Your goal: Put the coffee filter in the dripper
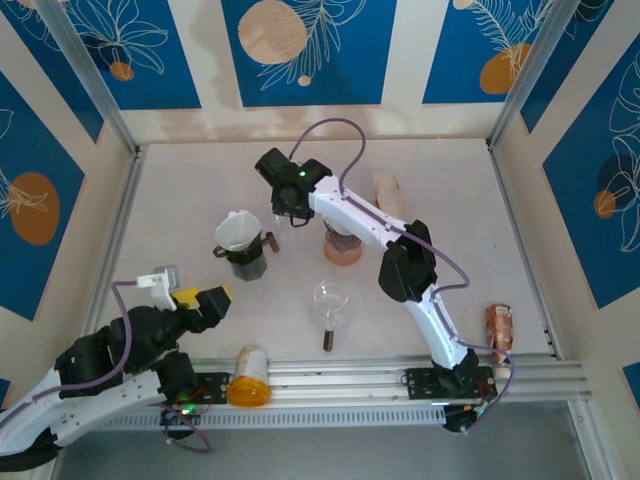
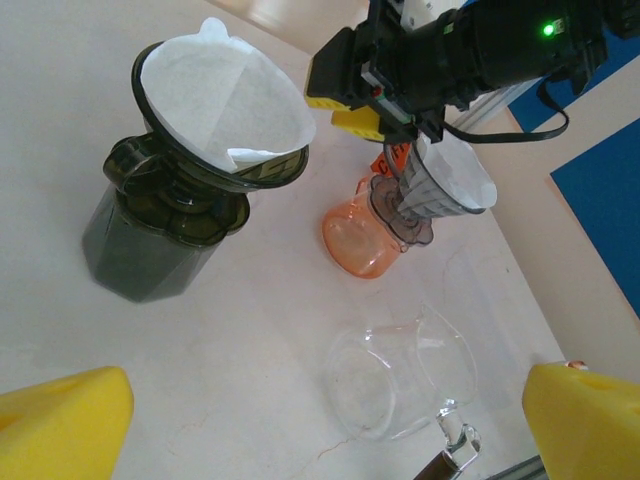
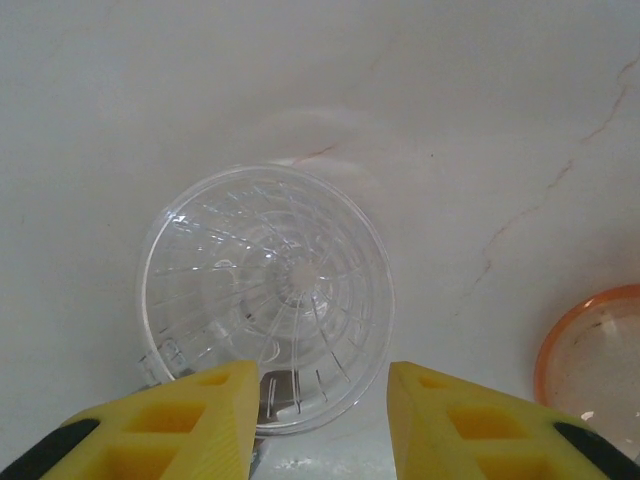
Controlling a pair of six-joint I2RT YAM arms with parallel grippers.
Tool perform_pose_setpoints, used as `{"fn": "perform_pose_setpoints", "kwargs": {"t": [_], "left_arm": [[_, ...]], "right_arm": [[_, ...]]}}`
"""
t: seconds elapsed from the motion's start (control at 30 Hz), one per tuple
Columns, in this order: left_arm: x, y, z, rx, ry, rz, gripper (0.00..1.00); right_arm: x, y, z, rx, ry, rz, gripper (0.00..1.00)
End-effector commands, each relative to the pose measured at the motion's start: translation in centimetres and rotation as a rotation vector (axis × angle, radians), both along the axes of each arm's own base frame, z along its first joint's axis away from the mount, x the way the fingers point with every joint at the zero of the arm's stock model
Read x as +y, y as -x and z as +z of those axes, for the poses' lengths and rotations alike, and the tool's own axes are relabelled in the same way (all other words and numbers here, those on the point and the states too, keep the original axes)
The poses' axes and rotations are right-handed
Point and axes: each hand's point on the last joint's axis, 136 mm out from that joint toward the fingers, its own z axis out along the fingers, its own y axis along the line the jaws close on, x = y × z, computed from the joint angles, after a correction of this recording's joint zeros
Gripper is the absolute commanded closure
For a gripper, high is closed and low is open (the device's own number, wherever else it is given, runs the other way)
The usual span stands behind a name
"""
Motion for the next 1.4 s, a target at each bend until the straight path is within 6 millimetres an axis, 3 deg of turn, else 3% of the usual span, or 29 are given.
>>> {"fn": "perform_pose_setpoints", "kwargs": {"t": [0.0,0.8,1.2,1.37], "left_arm": [[0.8,0.0,0.5,-0.022,0.005,0.020,0.00],[1.2,-0.2,0.3,-0.024,0.007,0.044,0.00],[1.1,-0.3,0.2,-0.022,0.011,0.049,0.00],[1.1,-0.3,0.4,-0.024,0.015,0.048,0.00]], "right_arm": [[-0.8,0.2,-1.4,0.042,0.031,-0.058,0.60],[-0.9,0.7,-6.0,0.138,0.078,-0.081,0.61],[-0.8,0.0,-6.0,0.138,0.054,-0.069,0.92],[-0.5,-0.7,-4.4,0.097,0.031,-0.046,1.00]]}}
